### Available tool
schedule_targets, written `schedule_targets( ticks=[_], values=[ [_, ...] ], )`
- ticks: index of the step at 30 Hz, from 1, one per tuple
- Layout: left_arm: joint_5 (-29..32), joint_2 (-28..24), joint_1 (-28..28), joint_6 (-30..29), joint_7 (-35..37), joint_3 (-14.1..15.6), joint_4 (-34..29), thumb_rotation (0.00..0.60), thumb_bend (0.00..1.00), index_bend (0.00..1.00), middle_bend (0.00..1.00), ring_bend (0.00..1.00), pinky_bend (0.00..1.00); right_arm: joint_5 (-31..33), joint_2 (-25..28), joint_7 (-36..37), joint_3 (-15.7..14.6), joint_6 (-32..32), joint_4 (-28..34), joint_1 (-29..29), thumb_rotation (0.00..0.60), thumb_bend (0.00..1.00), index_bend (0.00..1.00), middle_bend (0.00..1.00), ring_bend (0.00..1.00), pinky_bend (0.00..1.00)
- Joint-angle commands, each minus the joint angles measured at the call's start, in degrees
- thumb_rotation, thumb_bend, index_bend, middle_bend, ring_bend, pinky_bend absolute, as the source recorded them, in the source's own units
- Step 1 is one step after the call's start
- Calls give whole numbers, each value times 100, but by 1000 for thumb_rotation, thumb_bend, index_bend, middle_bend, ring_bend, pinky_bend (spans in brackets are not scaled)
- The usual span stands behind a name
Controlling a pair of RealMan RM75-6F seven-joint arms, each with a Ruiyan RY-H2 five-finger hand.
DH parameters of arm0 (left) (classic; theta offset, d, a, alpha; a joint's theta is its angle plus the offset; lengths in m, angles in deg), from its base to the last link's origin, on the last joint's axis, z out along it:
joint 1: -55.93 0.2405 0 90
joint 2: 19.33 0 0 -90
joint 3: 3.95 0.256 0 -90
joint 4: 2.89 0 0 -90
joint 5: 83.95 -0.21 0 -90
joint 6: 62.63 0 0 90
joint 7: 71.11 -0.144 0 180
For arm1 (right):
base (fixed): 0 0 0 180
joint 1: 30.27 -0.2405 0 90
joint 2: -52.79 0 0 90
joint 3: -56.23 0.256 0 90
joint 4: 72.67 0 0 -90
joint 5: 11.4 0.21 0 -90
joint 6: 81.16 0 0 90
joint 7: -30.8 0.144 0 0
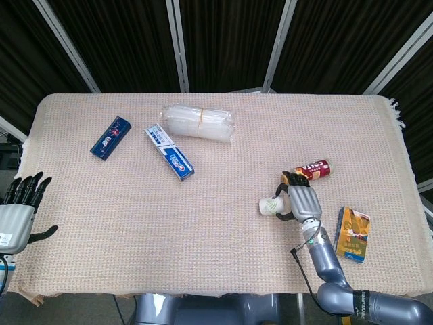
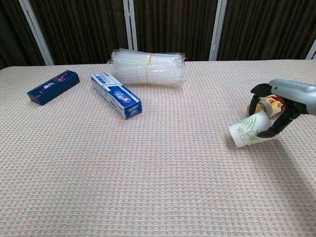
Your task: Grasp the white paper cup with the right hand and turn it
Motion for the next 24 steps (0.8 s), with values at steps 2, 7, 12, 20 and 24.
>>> schedule_targets(
  ticks=[2,7,12,20,24],
  values=[
    [1,1,0,-2,-11,-1,-3,600,0,0,0,0,0,209,-25,-429,-81,221,-38,-37,600,204,335,15,0,0],
    [4,0,1,-1,-14,0,-8,600,0,0,0,0,0,185,-24,-748,-202,364,-9,-55,600,199,204,0,0,0],
    [4,-2,2,-2,-13,0,-9,600,0,0,0,0,0,119,-111,-894,-291,435,-11,-59,600,194,165,0,0,0],
    [1,-5,1,2,6,2,-6,600,0,0,0,0,0,-391,-430,-897,-450,641,-419,-25,600,181,273,0,0,0],
    [0,-5,-1,4,14,2,-2,600,0,0,0,0,0,-790,-686,-744,-540,754,-872,32,600,182,307,8,0,0]
  ],
)
